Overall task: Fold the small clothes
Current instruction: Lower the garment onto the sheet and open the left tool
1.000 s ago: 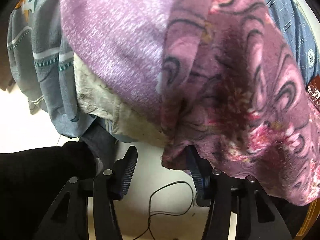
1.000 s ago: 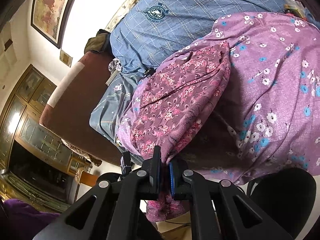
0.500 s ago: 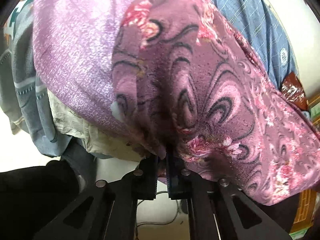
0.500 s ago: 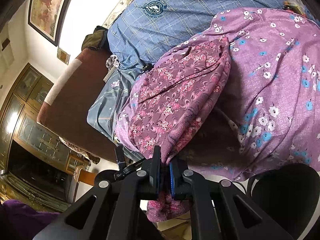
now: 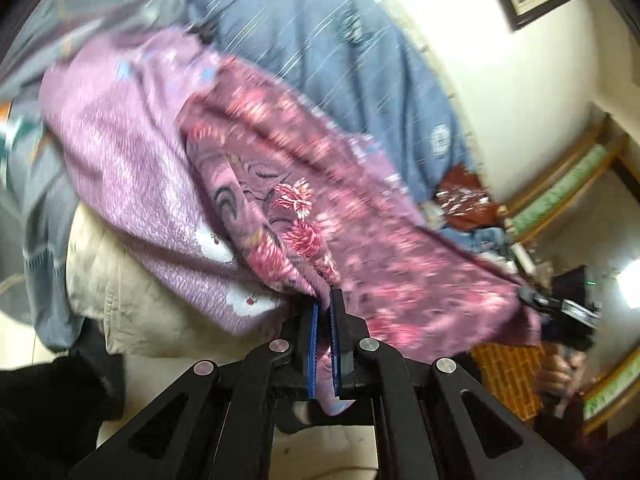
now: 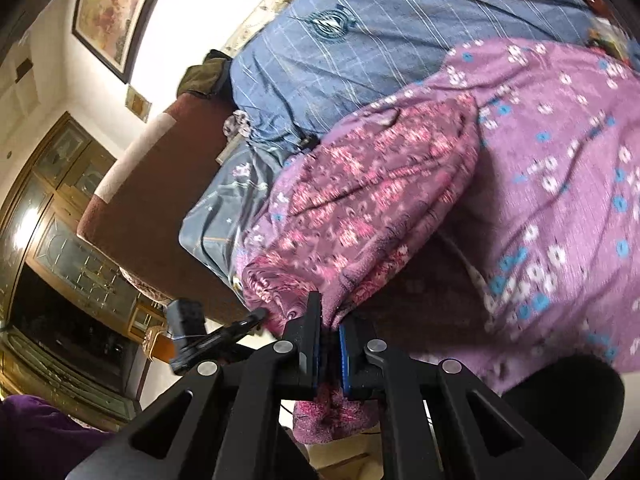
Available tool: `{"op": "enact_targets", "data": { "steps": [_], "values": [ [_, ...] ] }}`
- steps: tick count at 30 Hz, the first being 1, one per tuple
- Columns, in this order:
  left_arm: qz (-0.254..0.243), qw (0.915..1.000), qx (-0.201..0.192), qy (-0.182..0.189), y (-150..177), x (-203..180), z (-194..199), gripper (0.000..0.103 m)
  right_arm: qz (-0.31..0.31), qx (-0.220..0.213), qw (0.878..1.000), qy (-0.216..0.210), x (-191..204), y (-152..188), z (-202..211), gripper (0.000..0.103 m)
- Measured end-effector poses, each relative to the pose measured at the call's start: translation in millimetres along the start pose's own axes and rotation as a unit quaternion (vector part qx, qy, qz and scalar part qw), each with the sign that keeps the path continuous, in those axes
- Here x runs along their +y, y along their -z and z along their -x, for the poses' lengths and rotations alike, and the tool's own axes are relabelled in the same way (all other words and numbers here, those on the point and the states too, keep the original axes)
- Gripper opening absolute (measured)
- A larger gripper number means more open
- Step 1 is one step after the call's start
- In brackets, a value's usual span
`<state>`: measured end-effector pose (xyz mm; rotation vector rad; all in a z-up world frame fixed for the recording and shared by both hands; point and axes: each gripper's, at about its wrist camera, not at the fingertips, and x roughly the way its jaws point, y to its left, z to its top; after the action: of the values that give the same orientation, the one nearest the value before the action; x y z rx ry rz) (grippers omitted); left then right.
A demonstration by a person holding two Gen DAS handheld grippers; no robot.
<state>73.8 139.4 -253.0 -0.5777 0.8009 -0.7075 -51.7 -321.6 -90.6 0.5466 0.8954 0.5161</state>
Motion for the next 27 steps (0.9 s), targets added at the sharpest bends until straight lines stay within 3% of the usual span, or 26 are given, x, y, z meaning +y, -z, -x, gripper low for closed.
{"op": "enact_targets", "data": {
  "steps": [5,8,14,21,24,27],
  "values": [
    [-0.015,0.9993,0.035,0.002,-18.7,-2.4,12.2,0.003,0.002,-0.025,0.999,-0.031,1.9,-21.8,-4.5,0.006],
    [0.007,0.9987,0.048,0.013,-28.6,-3.7,15.0,0.003,0.006,-0.031,0.999,-0.041,2.5,-30.5,-9.7,0.006],
    [0.007,0.9987,0.045,0.023,-60.5,-37.3,19.7,0.003,0.014,-0.051,0.997,-0.06,-0.5,-53.8,-14.5,0.006],
    [0.022,0.9989,-0.024,0.035,-144.1,-36.6,-5.6,0.003,-0.009,-0.113,0.991,-0.069,-24.3,-111.9,-23.3,0.006],
    [0.051,0.9959,-0.071,0.025,-190.2,-18.5,-26.1,0.003,-0.046,-0.143,0.986,-0.075,-49.9,-147.6,-33.8,0.006],
    [0.084,0.9875,-0.132,-0.017,-239.3,13.4,-52.9,0.002,-0.097,-0.173,0.978,-0.064,-88.4,-185.9,-55.3,0.006]
  ]
}}
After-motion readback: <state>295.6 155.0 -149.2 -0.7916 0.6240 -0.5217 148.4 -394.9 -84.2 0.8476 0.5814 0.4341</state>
